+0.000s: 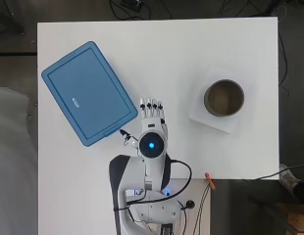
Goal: Teleoperate dual arm-hand system to remove items from a box
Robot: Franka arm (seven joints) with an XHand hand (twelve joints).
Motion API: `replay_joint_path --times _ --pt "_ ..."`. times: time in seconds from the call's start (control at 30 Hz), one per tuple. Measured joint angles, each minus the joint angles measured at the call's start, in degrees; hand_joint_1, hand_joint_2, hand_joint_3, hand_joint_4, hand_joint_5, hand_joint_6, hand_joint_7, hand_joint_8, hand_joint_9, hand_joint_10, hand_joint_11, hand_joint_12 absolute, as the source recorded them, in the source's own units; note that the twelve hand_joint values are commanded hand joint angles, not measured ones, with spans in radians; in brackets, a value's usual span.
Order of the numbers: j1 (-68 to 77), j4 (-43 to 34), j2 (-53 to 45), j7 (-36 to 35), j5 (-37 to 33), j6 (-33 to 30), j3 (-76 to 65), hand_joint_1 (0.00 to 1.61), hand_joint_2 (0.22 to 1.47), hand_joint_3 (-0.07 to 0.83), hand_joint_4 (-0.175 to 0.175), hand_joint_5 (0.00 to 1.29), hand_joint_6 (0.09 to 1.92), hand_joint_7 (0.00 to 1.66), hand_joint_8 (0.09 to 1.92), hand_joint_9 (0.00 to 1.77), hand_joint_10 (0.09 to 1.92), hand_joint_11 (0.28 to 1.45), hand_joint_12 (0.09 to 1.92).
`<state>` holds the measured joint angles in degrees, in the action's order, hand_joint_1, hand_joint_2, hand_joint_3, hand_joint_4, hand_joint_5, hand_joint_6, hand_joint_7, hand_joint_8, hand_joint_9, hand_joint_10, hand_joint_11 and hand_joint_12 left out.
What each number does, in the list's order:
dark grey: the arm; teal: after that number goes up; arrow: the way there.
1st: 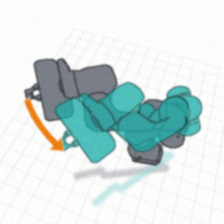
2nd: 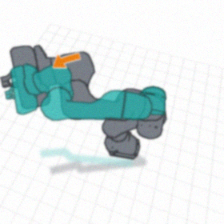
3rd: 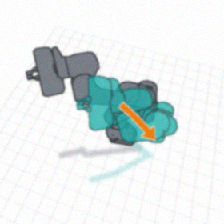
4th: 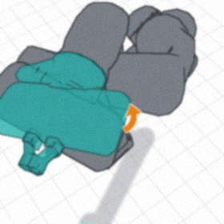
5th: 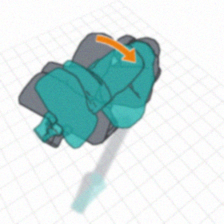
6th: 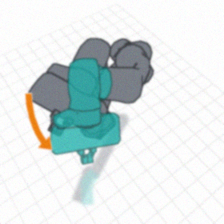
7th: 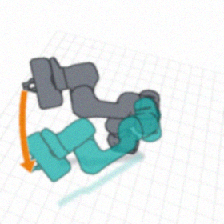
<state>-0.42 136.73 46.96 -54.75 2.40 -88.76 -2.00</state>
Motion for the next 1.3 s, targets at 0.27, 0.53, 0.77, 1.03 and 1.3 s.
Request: replay_joint_path --times 0.27,0.53,0.77,1.03,1.3 --pt "-0.4 8.3 10.6 -20.4 6.7 1.8 -5.4 0.03 0.80 0.005 -0.050 0.04 0.09 0.13 0.09 0.28 0.09 0.43 0.09" --pt "2.2 5.8 -1.0 -21.8 4.9 -4.2 -1.0 0.20 0.96 0.014 -0.030 0.19 0.09 0.25 0.09 0.32 0.09 0.42 0.09" --pt "4.5 10.4 -6.4 -19.5 -4.2 -9.9 5.9 0.25 0.93 -0.007 -0.044 0.11 0.09 0.20 0.09 0.29 0.09 0.41 0.09" --pt "5.5 4.6 -24.5 -19.0 -2.4 -15.5 12.3 0.28 0.84 -0.026 -0.039 0.05 0.09 0.14 0.09 0.25 0.09 0.41 0.09" --pt "6.0 0.5 -29.0 -18.7 5.0 -19.2 15.3 0.14 0.91 0.010 -0.035 0.07 0.09 0.12 0.09 0.25 0.09 0.41 0.09"
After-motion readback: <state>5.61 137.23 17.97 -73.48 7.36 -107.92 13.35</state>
